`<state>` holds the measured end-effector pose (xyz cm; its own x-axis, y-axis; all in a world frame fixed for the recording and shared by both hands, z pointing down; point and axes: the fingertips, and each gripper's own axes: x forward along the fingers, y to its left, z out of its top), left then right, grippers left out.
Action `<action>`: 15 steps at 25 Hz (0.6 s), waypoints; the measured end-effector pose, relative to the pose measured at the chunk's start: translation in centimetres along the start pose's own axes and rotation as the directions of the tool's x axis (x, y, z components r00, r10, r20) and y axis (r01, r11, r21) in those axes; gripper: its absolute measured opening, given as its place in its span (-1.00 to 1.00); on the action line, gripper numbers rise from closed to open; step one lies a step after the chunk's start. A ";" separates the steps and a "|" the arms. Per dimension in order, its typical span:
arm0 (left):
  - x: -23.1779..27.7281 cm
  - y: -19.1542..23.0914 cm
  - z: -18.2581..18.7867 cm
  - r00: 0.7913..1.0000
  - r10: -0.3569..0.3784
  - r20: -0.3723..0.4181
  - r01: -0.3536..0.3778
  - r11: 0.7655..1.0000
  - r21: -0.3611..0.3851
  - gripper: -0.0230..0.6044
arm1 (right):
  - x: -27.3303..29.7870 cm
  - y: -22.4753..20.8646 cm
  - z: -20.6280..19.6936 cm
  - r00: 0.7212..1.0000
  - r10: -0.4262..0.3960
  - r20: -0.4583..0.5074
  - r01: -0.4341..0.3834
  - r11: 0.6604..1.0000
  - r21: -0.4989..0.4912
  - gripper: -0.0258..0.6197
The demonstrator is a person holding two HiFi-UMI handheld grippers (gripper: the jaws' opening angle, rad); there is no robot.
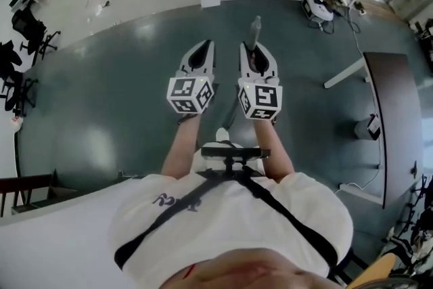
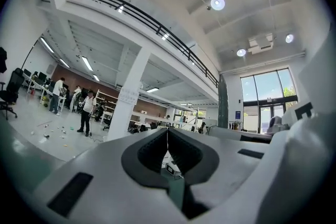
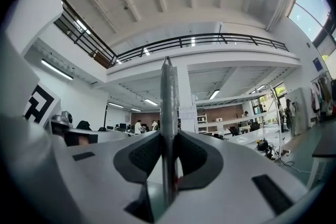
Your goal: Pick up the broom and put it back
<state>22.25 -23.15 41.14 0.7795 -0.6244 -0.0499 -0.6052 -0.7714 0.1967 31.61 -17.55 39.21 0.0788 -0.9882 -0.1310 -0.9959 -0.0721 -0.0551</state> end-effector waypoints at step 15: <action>12.7 8.7 -0.3 0.997 0.076 -0.025 -0.077 0.996 -0.042 -0.89 | 17.4 -4.7 -2.5 0.997 0.071 -0.043 -0.071 0.997 0.012 -0.63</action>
<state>26.95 -37.78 42.48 0.7348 -0.6782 -0.0105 -0.6564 -0.7149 0.2410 37.54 -34.79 39.70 0.0058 -0.9958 -0.0916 -0.9983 -0.0006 -0.0574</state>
